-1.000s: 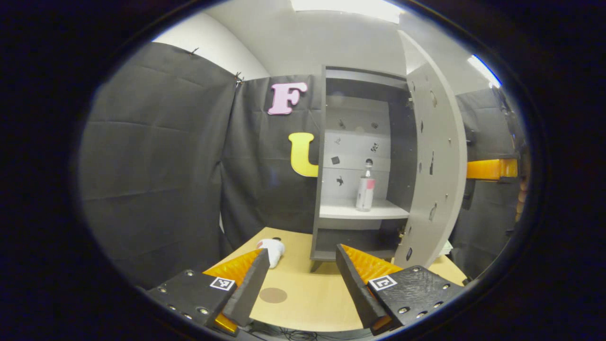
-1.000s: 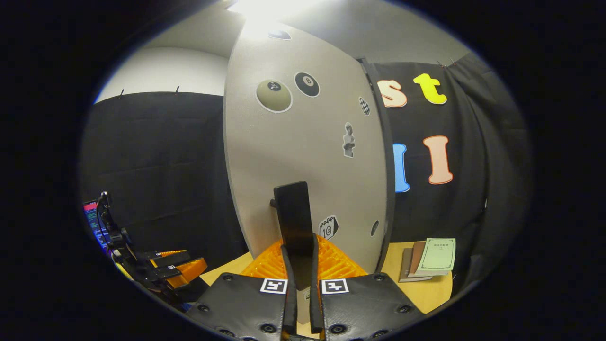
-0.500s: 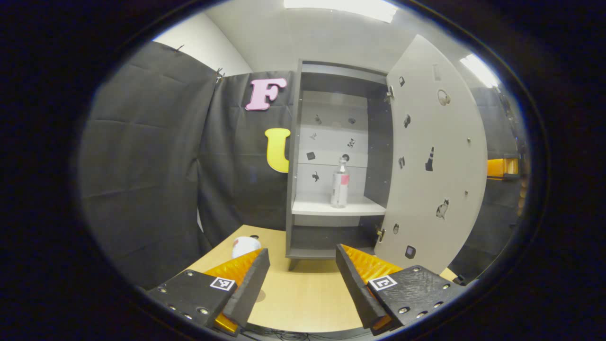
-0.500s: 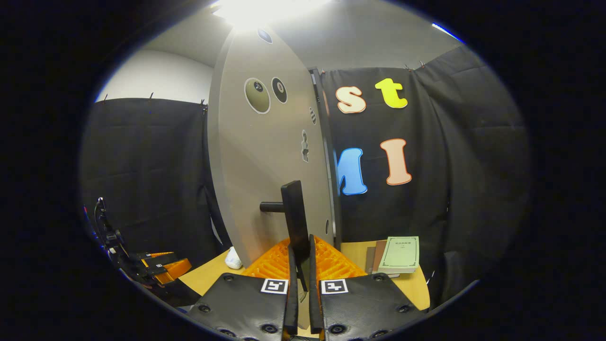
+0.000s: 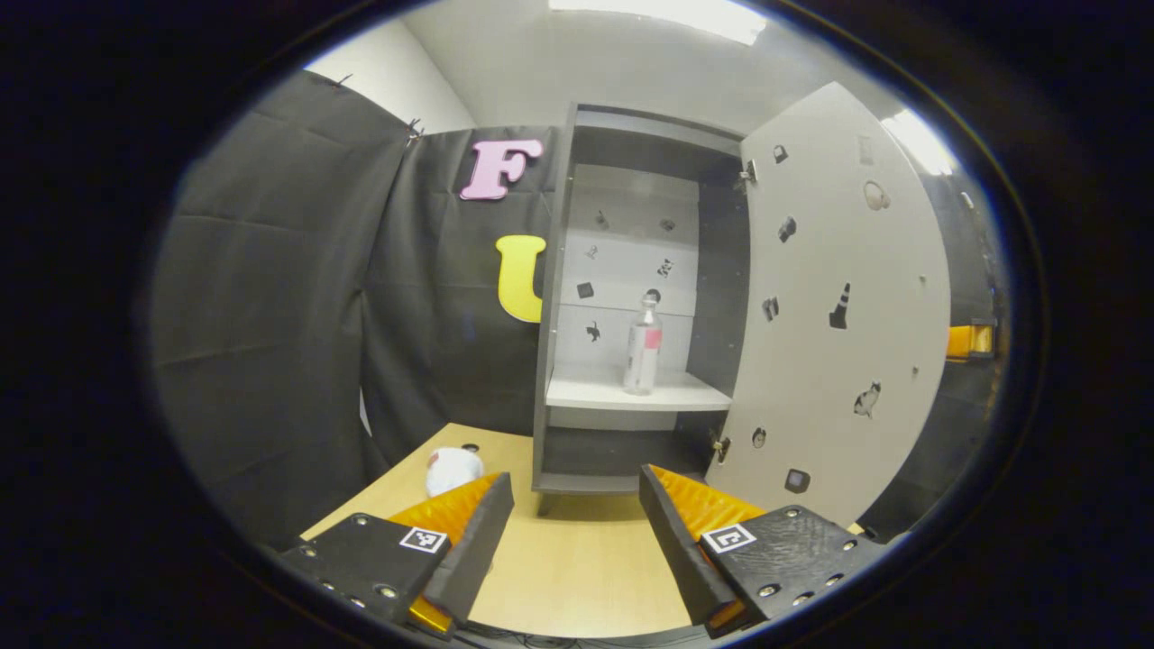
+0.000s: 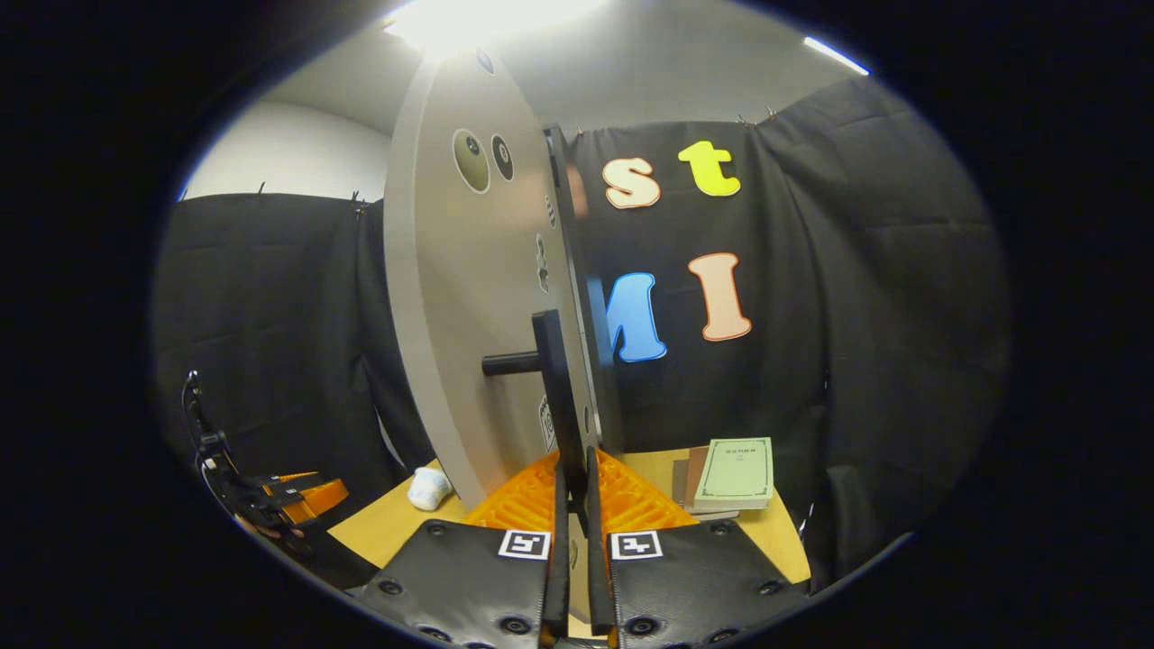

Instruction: Open the cabinet door with the right hand, grasp the bottle in the cabinet with the left hand and place it on the coaster, then close the cabinet door with the right hand.

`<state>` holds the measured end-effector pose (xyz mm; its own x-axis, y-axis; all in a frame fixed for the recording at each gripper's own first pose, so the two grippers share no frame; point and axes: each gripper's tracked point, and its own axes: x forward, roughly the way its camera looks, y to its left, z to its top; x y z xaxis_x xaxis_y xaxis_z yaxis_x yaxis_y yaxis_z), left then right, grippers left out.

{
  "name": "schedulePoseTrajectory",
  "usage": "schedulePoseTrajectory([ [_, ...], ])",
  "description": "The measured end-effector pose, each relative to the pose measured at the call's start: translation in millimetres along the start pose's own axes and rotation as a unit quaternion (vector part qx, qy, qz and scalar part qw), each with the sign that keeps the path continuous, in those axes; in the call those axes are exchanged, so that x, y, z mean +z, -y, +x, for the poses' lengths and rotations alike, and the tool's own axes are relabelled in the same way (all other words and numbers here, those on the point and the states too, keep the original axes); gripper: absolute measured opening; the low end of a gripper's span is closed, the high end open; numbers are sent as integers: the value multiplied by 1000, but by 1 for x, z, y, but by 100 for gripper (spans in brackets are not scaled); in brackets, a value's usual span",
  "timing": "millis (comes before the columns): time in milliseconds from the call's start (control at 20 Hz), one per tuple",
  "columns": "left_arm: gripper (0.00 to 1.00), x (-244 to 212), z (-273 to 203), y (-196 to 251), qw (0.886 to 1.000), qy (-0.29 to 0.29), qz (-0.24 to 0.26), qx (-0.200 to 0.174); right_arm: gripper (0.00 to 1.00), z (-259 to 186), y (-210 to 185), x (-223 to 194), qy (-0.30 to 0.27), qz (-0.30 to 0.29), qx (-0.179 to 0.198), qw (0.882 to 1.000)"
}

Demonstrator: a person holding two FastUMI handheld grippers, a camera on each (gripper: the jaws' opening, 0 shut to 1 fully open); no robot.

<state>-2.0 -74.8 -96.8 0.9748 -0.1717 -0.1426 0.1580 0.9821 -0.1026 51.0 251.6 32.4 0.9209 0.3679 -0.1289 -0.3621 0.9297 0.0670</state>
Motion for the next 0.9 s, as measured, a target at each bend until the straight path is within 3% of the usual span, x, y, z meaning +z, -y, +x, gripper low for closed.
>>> schedulePoseTrajectory([
  [500, 86, 14, 71, -25, 999, -15, -13, -36, 10, -11, 3, 12, -15, -11, -21, 1000],
  [900, 86, 40, 148, -25, 995, -4, 5, -103, 5, -70, 26, -11, -31, -3, -151, 988],
])
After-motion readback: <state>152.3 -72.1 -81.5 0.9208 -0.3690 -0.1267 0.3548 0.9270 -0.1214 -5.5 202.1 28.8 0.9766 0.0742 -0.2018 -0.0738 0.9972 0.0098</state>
